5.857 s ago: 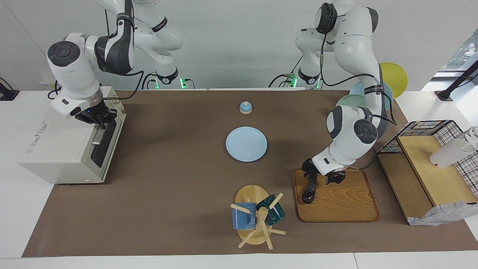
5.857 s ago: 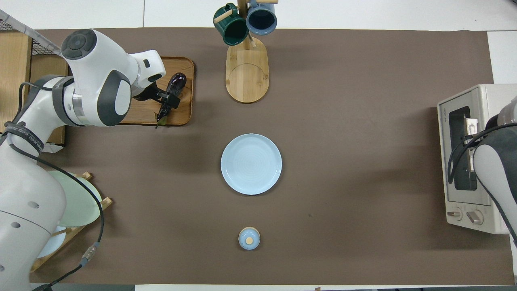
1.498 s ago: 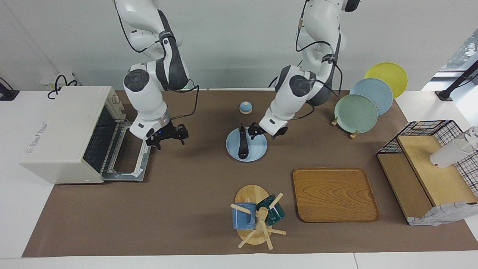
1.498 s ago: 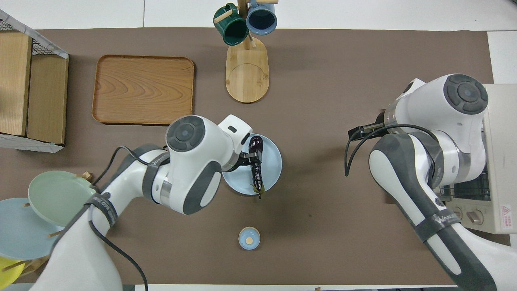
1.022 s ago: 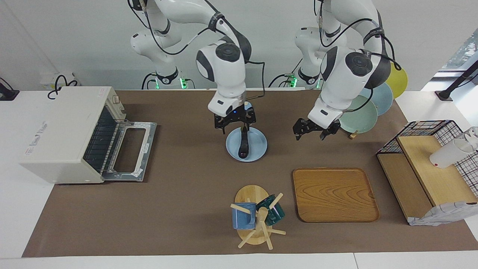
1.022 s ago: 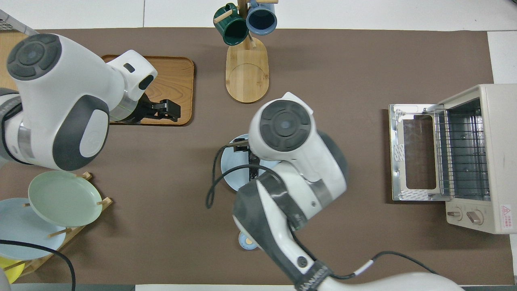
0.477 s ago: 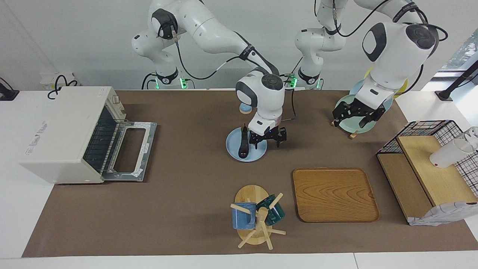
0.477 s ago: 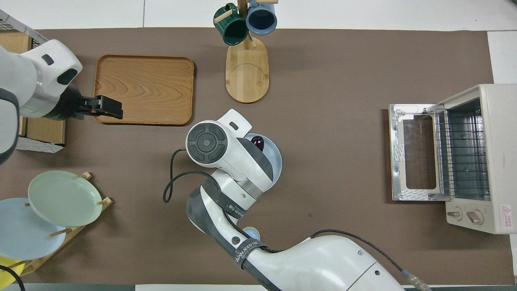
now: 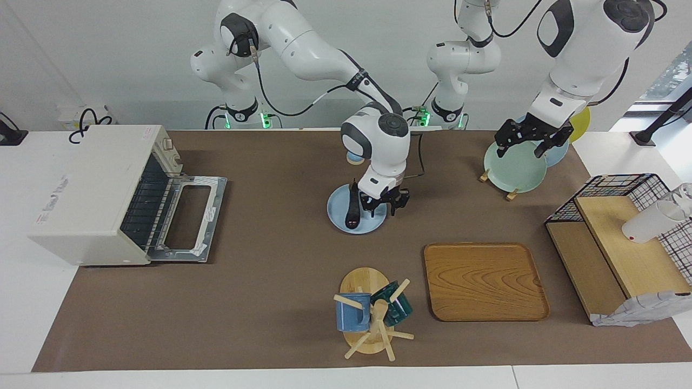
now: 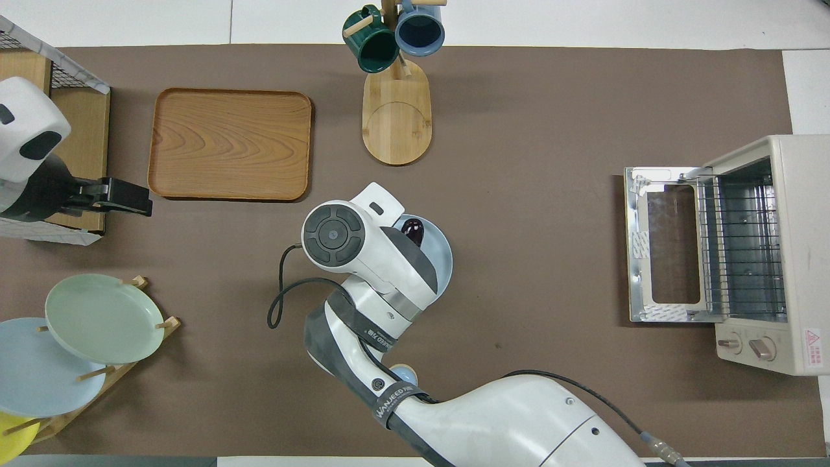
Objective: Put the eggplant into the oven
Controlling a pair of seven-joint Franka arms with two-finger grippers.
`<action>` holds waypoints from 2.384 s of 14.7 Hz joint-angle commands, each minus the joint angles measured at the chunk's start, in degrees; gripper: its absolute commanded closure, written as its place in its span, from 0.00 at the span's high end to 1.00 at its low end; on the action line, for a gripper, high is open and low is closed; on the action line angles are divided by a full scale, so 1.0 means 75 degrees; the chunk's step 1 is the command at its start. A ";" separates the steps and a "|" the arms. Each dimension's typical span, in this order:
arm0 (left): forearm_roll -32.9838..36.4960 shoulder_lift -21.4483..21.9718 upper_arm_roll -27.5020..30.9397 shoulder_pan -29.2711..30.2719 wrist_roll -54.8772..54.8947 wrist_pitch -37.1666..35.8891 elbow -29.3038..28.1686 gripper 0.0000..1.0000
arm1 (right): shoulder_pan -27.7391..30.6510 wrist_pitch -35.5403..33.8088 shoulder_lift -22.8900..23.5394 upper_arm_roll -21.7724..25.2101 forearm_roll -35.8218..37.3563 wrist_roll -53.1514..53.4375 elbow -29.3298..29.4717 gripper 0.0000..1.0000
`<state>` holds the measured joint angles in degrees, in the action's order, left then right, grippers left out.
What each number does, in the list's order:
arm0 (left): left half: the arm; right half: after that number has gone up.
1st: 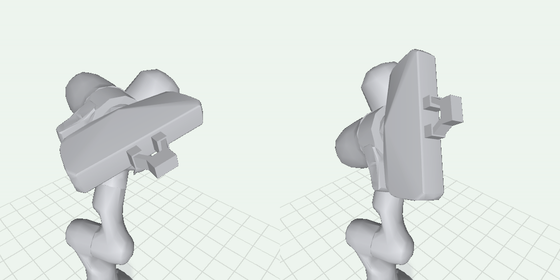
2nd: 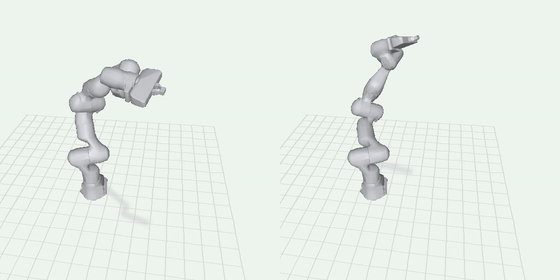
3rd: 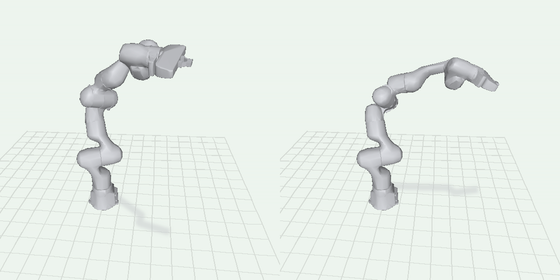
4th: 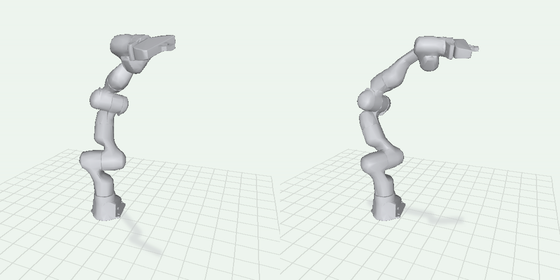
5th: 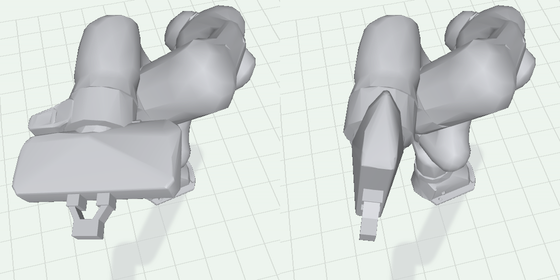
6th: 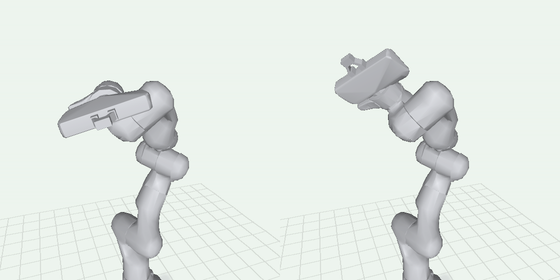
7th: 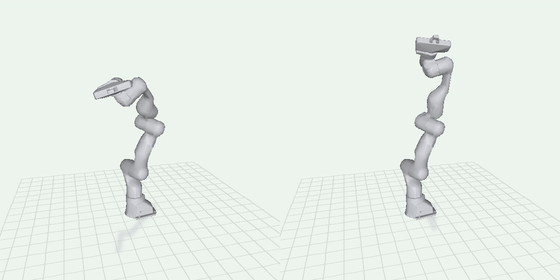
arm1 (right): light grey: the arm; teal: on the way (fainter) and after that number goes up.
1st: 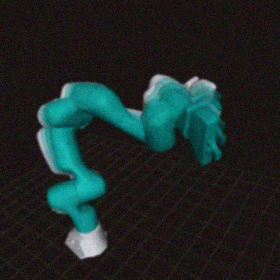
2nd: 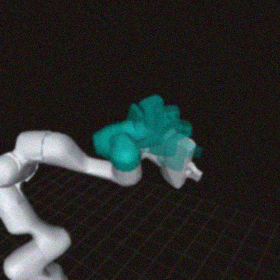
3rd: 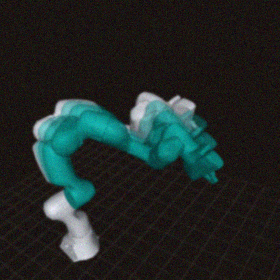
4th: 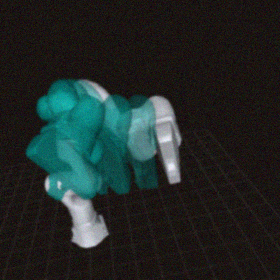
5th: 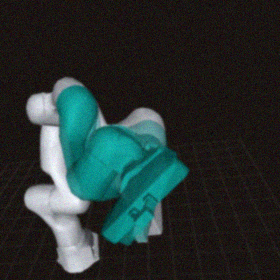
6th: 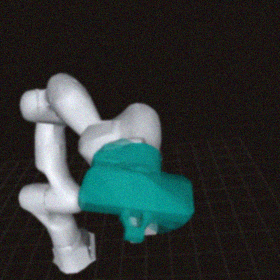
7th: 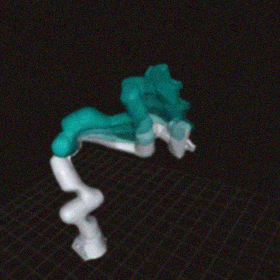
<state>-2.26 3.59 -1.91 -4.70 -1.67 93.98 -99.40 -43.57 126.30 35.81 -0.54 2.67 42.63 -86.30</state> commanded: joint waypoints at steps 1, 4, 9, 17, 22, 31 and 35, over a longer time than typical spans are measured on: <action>0.0172 0.0050 -0.0074 0.0065 0.0000 0.0253 -0.0049 1.00 | -0.0144 0.0340 -0.0193 0.0014 0.0124 0.0105 -0.0423 0.62; 0.0195 -0.0465 -0.0097 0.0065 -0.0036 -0.0258 0.0851 1.00 | -0.0155 0.0328 -0.0239 0.0014 0.0136 0.0105 -0.0563 0.46; 0.0289 -0.0455 -0.0155 0.0170 0.0035 -0.0602 0.0738 1.00 | -0.0167 0.0025 -0.0310 0.0025 0.0438 0.0012 -0.0634 0.00; 0.0254 -0.0467 -0.0273 0.0311 0.0000 -0.0519 0.0772 1.00 | 0.0500 -0.1427 -0.1035 0.0107 0.1554 -0.1463 -0.0610 0.00; 0.0266 -0.0373 -0.0261 0.0358 0.0035 -0.0660 0.0784 1.00 | 0.1891 -0.1712 -0.2801 0.0096 0.1566 -0.2680 -0.2385 0.00; 0.0266 -0.0350 -0.0308 0.0510 0.0058 -0.0707 0.0749 1.00 | 0.5092 -0.1265 -0.4540 0.0084 0.1449 -0.5904 -0.4513 0.00; 0.0266 -0.0350 -0.0320 0.0510 0.0058 -0.0707 0.0749 1.00 | 0.5633 -0.1137 -0.4622 0.0084 0.1402 -0.6399 -0.4840 0.00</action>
<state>-1.48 0.61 -3.26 -1.86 -1.69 90.01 -94.21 -2.77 115.92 2.70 1.11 13.18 -3.93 -119.53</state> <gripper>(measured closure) 0.000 0.974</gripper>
